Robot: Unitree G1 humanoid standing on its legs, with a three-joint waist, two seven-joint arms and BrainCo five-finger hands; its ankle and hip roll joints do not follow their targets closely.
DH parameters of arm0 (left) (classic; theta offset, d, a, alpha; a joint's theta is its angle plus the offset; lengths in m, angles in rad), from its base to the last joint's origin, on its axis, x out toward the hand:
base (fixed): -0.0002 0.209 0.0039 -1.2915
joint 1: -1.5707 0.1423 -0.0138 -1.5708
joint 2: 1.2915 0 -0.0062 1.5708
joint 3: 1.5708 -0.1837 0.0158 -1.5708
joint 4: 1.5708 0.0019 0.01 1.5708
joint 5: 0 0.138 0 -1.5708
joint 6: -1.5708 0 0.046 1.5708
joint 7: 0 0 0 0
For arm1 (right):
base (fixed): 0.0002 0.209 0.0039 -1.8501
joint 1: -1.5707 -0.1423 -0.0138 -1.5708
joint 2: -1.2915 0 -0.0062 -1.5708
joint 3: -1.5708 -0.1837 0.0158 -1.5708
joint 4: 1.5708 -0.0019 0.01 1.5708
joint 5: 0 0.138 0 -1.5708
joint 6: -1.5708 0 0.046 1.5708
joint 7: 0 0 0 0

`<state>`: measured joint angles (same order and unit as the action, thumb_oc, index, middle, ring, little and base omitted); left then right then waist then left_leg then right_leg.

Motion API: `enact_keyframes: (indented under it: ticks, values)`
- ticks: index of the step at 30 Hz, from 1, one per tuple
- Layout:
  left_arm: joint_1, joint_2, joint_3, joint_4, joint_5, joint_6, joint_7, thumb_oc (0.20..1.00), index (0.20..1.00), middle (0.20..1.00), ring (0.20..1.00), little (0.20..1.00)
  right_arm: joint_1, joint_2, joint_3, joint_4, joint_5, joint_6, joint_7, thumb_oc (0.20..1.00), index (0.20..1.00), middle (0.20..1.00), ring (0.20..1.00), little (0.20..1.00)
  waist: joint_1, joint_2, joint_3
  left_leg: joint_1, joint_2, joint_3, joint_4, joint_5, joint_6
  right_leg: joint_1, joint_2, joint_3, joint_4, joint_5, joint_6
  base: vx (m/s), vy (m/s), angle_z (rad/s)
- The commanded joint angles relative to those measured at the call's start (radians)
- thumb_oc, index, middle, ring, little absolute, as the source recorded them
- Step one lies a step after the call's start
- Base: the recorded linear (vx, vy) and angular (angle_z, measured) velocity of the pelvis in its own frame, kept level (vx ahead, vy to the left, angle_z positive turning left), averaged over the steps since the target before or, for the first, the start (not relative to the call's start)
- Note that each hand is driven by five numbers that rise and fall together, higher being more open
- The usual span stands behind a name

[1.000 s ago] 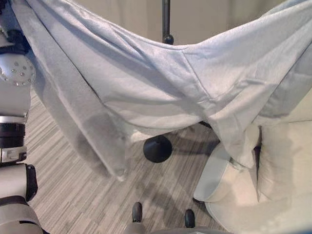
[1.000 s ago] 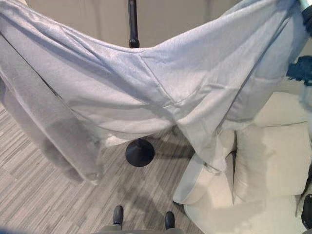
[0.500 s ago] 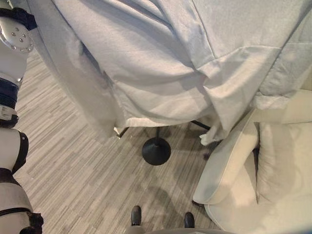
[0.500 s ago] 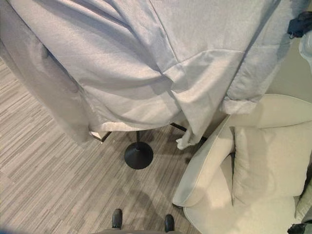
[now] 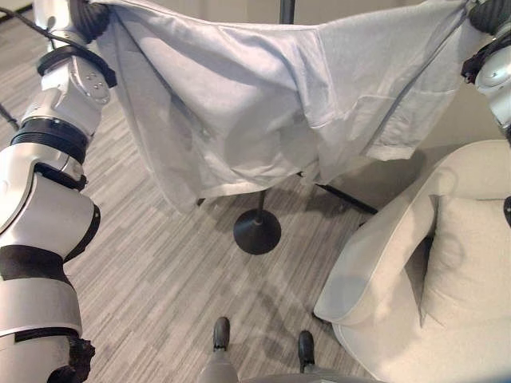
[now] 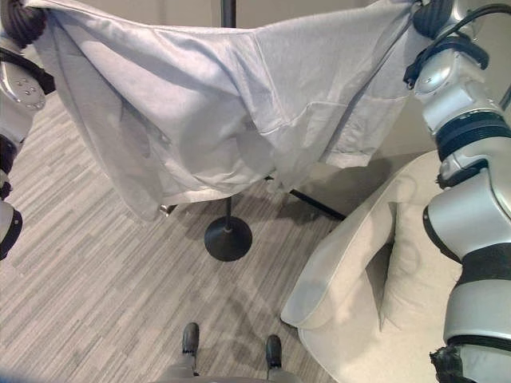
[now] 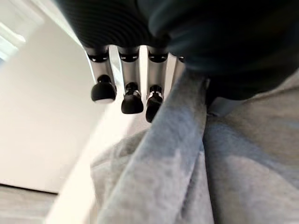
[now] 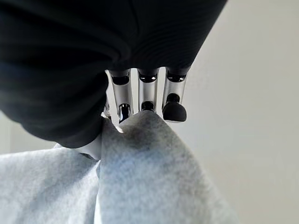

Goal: Hang the clothes on the sofa on the clothes rack.

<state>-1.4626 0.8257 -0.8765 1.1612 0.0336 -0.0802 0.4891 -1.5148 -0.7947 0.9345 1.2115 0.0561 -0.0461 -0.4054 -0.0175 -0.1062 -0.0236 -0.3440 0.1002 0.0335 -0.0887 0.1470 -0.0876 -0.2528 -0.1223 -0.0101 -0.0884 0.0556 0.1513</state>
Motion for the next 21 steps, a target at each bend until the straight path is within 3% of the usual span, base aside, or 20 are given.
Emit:
enact_keyframes:
  ticks: [1, 7, 14, 18, 21]
  values:
    - [-0.205, -0.037, -0.004, 0.006, 0.095, -0.021, 0.038, 0.2, 0.2, 0.2, 0.2, 0.2, -0.049, -0.046, -0.043, 0.088, -0.047, 0.029, -0.021, 0.2, 0.2, 0.2, 0.2, 0.2, 0.04, 0.023, 0.133, 0.056, -0.077, 0.045, 0.001, -0.059, -0.014, 0.012, 0.05, 0.053, 0.001, 0.058, 0.067, -0.03, 0.002, 0.12]
    - [-0.163, -0.075, 0.067, -0.112, 0.102, -0.029, 0.069, 0.2, 0.2, 0.2, 0.2, 0.2, 0.089, -0.034, -0.147, 0.062, -0.024, 0.015, -0.036, 0.2, 0.2, 0.2, 0.2, 0.2, 0.047, 0.034, 0.155, 0.041, -0.085, 0.037, 0.001, -0.063, -0.009, -0.002, 0.048, 0.056, 0.001, 0.052, 0.065, -0.02, 0.007, 0.03]
    - [-0.061, 0.07, 0.285, -0.385, 0.111, -0.022, 0.179, 0.2, 0.2, 0.2, 0.2, 0.2, 0.301, -0.185, -0.377, -0.308, -0.04, -0.025, -0.128, 0.2, 0.2, 0.2, 0.2, 0.2, 0.034, 0.043, 0.153, 0.057, -0.088, 0.042, 0.001, -0.085, 0.0, 0.005, 0.043, 0.059, 0.001, 0.037, 0.061, 0.0, 0.003, 0.0]
    - [0.043, 0.198, 0.449, -0.505, 0.108, -0.042, 0.227, 0.2, 0.2, 0.2, 0.2, 0.2, 0.523, -0.277, -0.623, -0.643, -0.126, -0.093, -0.179, 0.2, 0.2, 0.2, 0.2, 0.2, 0.008, 0.055, 0.137, 0.085, -0.085, 0.054, 0.001, -0.106, 0.005, 0.021, 0.039, 0.06, 0.001, 0.021, 0.062, 0.05, 0.016, -0.01]
    - [0.18, 0.253, 0.586, -0.633, 0.123, -0.055, 0.232, 0.2, 0.2, 0.2, 0.2, 0.2, 0.774, -0.285, -0.87, -0.839, -0.191, -0.121, -0.188, 0.2, 0.2, 0.2, 0.2, 0.2, -0.002, 0.058, 0.114, 0.116, -0.083, 0.055, 0.001, -0.121, 0.009, 0.048, 0.034, 0.054, 0.001, 0.009, 0.062, 0.08, 0.008, -0.01]
